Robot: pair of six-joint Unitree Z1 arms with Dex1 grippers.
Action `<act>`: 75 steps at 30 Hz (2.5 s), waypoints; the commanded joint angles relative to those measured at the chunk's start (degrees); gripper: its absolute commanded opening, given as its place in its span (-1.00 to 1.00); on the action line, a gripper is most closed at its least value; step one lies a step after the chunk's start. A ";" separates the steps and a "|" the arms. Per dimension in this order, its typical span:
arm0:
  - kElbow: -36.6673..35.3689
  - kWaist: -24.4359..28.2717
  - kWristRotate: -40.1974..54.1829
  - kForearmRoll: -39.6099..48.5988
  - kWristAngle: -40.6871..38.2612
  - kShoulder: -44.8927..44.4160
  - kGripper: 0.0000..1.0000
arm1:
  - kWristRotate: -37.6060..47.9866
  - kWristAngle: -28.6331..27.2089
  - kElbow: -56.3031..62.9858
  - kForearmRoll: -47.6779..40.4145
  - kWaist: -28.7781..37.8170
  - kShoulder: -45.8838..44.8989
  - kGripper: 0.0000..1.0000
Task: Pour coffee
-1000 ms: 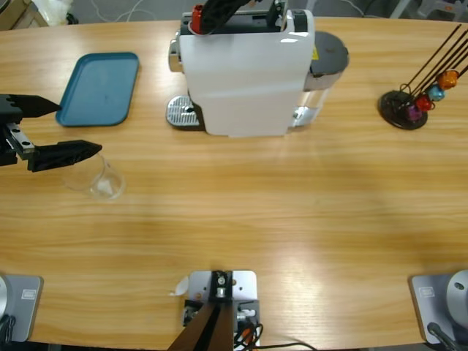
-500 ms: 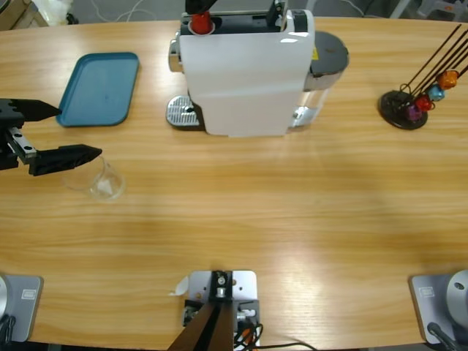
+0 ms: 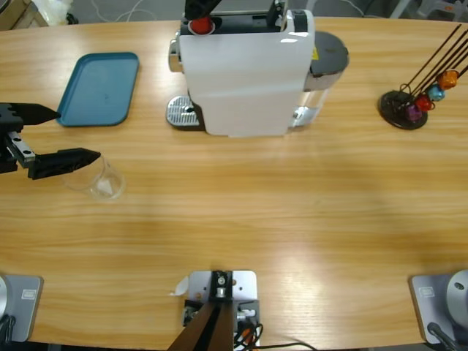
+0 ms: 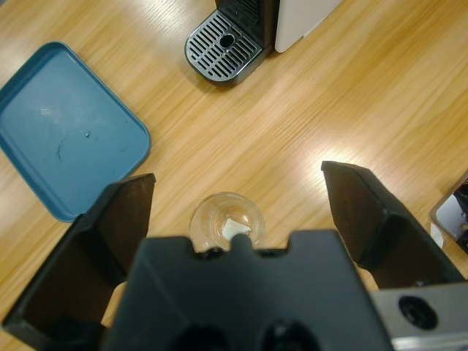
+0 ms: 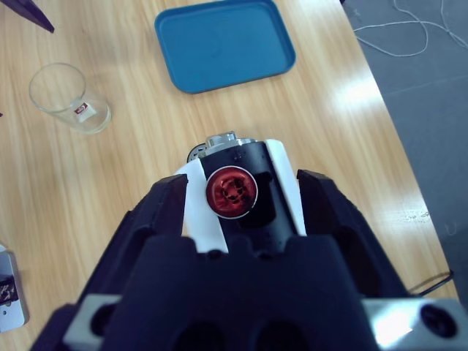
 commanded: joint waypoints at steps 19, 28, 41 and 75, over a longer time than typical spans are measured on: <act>2.66 0.12 -1.59 -0.22 0.28 -1.12 1.00 | 0.70 2.39 3.58 0.04 0.35 4.31 -0.32; 2.57 0.12 -1.59 -0.30 0.30 -1.08 1.00 | 0.53 2.11 2.44 0.26 0.07 3.08 -0.98; 2.95 0.12 -1.79 -0.57 0.23 -0.71 1.00 | 20.48 7.73 9.63 -21.42 -0.26 -0.68 -1.00; 3.53 0.12 -2.21 -2.06 0.21 -1.03 1.00 | 48.16 -0.86 49.65 -68.53 0.39 -9.93 -1.00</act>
